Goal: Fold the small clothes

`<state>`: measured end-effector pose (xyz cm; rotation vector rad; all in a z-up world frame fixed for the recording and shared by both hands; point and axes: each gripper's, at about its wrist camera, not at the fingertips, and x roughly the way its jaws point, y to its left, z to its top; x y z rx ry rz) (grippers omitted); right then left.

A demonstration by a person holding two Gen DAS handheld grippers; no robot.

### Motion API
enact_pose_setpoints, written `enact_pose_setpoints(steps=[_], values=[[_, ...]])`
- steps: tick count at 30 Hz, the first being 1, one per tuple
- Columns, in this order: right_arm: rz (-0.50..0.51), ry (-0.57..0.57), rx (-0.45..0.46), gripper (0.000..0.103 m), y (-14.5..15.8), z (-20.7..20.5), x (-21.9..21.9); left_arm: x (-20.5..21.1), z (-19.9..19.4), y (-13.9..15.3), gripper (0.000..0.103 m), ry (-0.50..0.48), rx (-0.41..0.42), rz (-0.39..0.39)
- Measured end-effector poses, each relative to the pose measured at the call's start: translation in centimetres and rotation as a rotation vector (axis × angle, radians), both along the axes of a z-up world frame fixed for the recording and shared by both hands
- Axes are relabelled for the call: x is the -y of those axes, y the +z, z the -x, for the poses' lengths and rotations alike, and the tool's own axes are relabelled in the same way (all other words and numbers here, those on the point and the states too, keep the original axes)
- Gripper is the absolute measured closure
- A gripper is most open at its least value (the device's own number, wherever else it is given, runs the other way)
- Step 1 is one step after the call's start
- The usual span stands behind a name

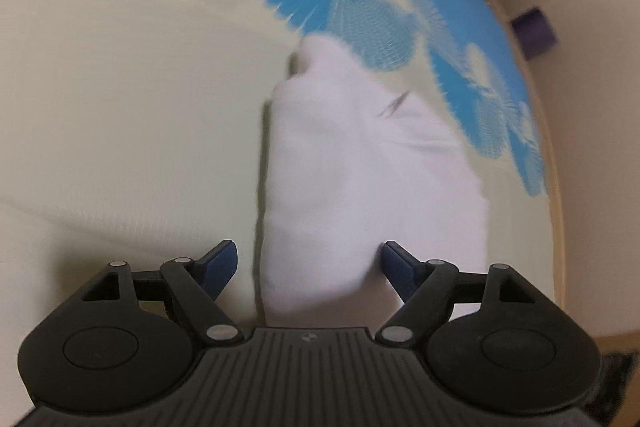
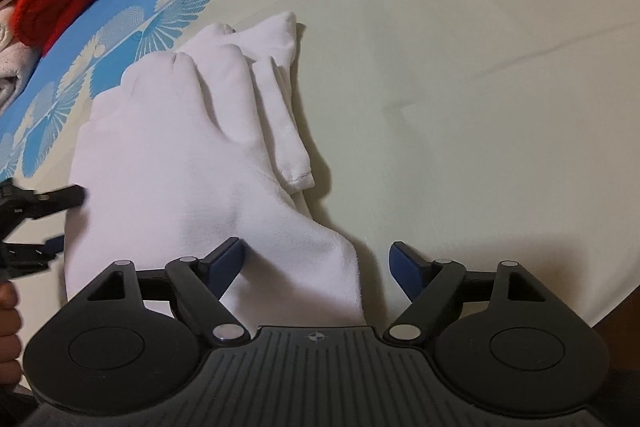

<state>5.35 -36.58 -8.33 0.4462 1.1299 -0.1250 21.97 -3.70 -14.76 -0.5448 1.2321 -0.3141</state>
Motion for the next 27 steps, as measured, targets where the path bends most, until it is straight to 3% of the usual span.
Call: enact_pose_setpoints(steps=[2,4,5,6,7,9,10,12,15,17,19,21,24,27], values=[[0.028,0.024,0.003,0.024,0.1,-0.1,-0.7,0.9,-0.2,0.0,0.024,-0.044,0.051,-0.005],[0.050,0.042,0.010,0.029,0.1,-0.7,-1.8,1.3,-0.4,0.3,0.038,-0.069,0.063,-0.020],[0.054,0.045,0.016,0.039,0.2,-0.8,-2.2,1.3,-0.5,0.5,0.043,-0.077,0.068,-0.031],[0.051,0.049,0.026,0.050,0.4,-0.8,-2.7,1.3,-0.6,0.8,0.055,-0.091,0.082,-0.044],[0.053,0.050,0.030,0.054,0.6,-1.0,-3.2,1.2,-0.5,1.3,0.061,-0.101,0.102,-0.050],[0.064,0.058,0.042,0.066,0.9,-1.2,-4.4,1.0,-0.1,2.8,0.066,-0.119,0.167,-0.078],[0.062,0.062,0.048,0.069,1.0,-1.5,-5.0,0.7,0.2,4.0,0.066,-0.138,0.226,-0.120],[0.038,0.066,0.078,0.085,1.5,-2.2,-6.4,-0.4,0.7,6.1,0.067,-0.138,0.307,-0.168],[0.005,0.094,0.150,0.087,2.4,-3.7,-9.2,-4.5,0.7,8.8,0.065,-0.059,0.371,-0.153],[0.008,0.143,0.193,0.087,3.2,-5.0,-11.6,-7.8,0.5,9.7,0.058,0.047,0.381,-0.157],[0.022,0.179,0.198,0.087,3.5,-6.3,-13.9,-10.8,0.6,10.3,0.054,0.162,0.399,-0.188],[0.022,0.208,0.172,0.087,3.2,-7.5,-15.6,-13.1,0.8,10.5,0.053,0.211,0.376,-0.194],[0.100,0.210,0.109,0.087,2.0,-8.0,-16.8,-13.3,1.4,9.9,0.053,0.114,0.307,-0.148],[0.054,0.135,0.071,0.087,1.2,-8.4,-16.0,-11.6,2.5,8.6,0.054,-0.003,0.276,-0.200]])
